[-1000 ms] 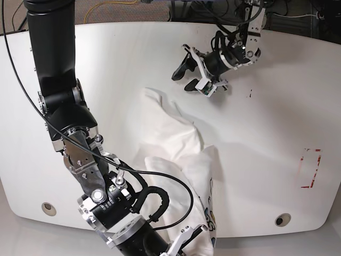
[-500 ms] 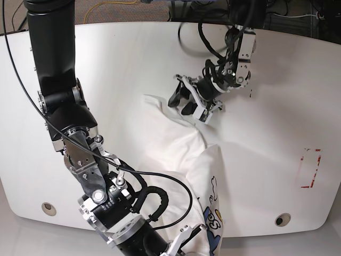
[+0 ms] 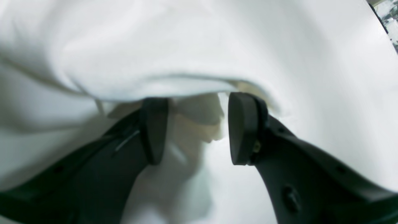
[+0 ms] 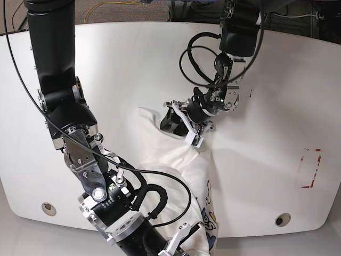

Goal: Layout the t-shirt on the table in an organized manner, then fold the t-shirt properly
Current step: 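Lower the left gripper onto the shirt fabric and grasp it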

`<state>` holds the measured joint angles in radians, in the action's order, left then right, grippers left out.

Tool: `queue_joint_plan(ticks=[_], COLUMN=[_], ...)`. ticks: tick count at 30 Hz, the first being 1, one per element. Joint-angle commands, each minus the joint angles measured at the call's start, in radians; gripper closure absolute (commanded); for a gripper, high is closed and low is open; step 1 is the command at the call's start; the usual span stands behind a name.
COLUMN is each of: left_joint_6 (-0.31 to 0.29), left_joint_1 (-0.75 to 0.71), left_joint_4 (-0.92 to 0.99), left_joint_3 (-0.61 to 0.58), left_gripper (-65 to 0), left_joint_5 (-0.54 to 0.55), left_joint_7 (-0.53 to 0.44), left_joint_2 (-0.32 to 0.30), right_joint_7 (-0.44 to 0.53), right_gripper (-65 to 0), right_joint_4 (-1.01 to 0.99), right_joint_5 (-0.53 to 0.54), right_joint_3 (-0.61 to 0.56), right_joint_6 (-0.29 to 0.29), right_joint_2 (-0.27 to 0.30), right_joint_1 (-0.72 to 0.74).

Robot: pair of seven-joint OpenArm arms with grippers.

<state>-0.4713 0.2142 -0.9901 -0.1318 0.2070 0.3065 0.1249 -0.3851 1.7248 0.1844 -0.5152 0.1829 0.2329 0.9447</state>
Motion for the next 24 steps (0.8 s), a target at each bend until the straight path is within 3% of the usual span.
queue_joint_plan(ticks=[1,5,10,20,24], left_joint_6=[0.003,0.003,0.004,0.003,0.003], left_joint_1=[0.026,0.04,0.04,0.024,-0.022], left_joint_4=[0.032,0.064,0.084,0.061,-0.026], left_joint_3=[-0.006,-0.007,-0.007,0.002,0.03], left_gripper=[-29.2,-21.7,-0.3,0.0,0.0], left_joint_5=[-0.014,-0.014,-0.017,-0.013,-0.013], left_joint_7=[0.03,0.03,0.009,-0.003,-0.003], left_joint_2=[0.014,0.015,0.015,0.005,-0.034], right_joint_7=[0.033,0.033,0.033,0.033,0.033], right_gripper=[0.0,0.0,0.0,0.0,0.0], right_joint_4=[0.013,0.014,0.014,0.014,0.019], right_joint_5=[-0.004,-0.004,-0.004,-0.004,-0.004], right_joint_3=[0.013,0.014,0.014,0.017,0.017], right_joint_6=[-0.018,-0.018,-0.018,-0.018,-0.018], right_joint_2=[0.003,0.003,0.003,0.003,0.004], right_joint_1=[0.027,0.021,0.02,0.0,-0.016])
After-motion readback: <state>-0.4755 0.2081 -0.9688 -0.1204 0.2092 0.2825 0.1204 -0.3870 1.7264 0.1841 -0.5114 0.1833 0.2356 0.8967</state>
